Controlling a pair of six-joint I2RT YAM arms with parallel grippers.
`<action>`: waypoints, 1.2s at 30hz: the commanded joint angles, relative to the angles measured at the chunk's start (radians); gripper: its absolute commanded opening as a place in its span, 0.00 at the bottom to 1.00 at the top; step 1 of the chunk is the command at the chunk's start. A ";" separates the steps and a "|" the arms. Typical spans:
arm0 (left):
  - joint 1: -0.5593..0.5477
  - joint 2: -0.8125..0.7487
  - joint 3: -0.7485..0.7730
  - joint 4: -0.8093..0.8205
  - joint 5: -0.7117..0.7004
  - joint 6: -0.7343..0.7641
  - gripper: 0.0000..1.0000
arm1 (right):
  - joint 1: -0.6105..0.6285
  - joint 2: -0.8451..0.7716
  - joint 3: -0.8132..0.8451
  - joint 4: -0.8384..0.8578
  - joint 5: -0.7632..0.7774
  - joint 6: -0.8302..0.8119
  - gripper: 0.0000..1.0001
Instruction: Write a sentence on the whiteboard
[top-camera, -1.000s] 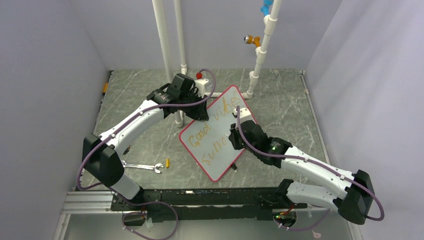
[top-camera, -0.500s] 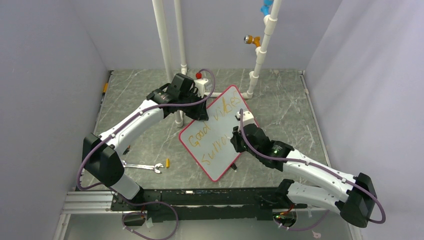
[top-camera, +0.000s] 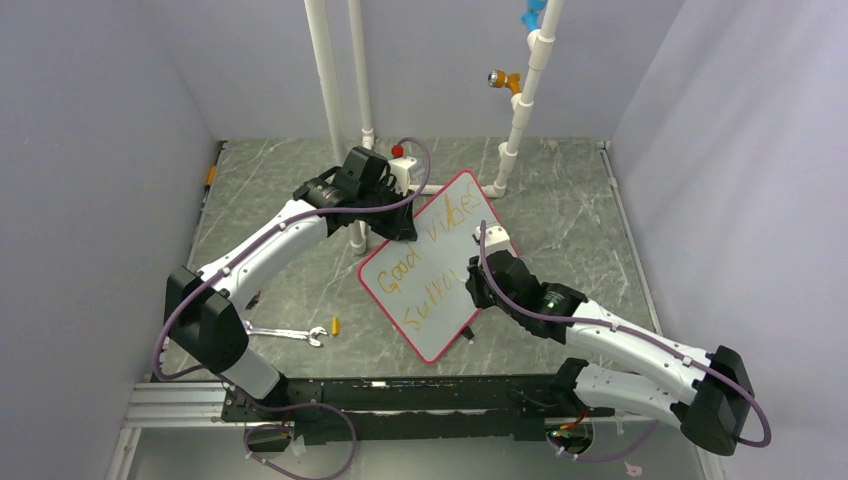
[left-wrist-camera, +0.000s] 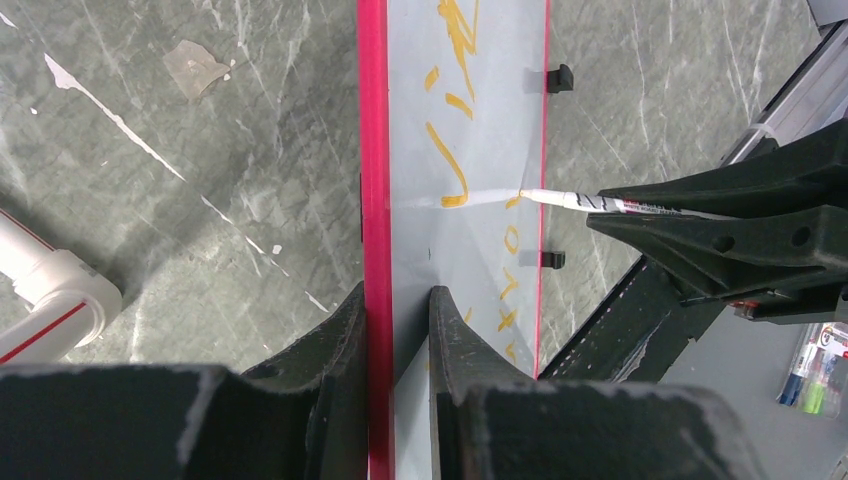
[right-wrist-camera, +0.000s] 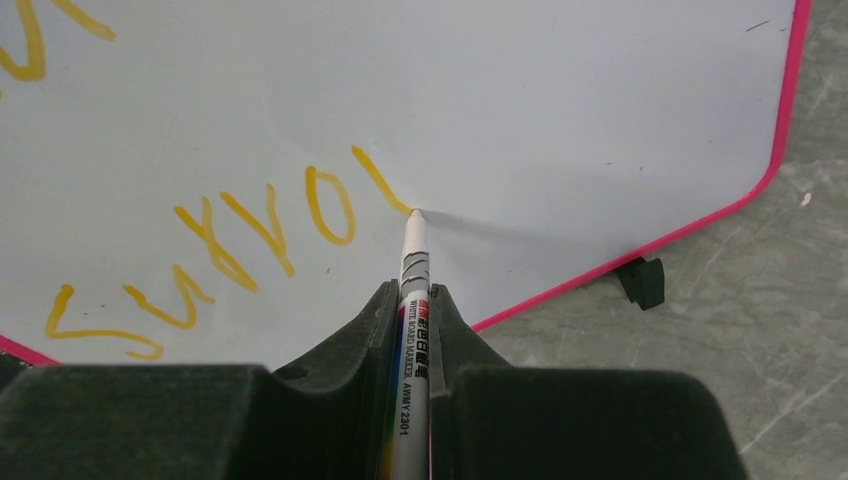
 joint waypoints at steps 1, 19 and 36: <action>0.001 -0.021 0.007 0.025 -0.119 0.086 0.00 | -0.011 0.032 0.062 -0.008 0.039 -0.013 0.00; 0.001 -0.021 0.006 0.023 -0.125 0.089 0.00 | -0.052 0.119 0.185 0.034 0.025 -0.088 0.00; 0.000 -0.015 0.007 0.025 -0.123 0.090 0.00 | -0.053 0.067 0.099 0.046 -0.020 -0.054 0.00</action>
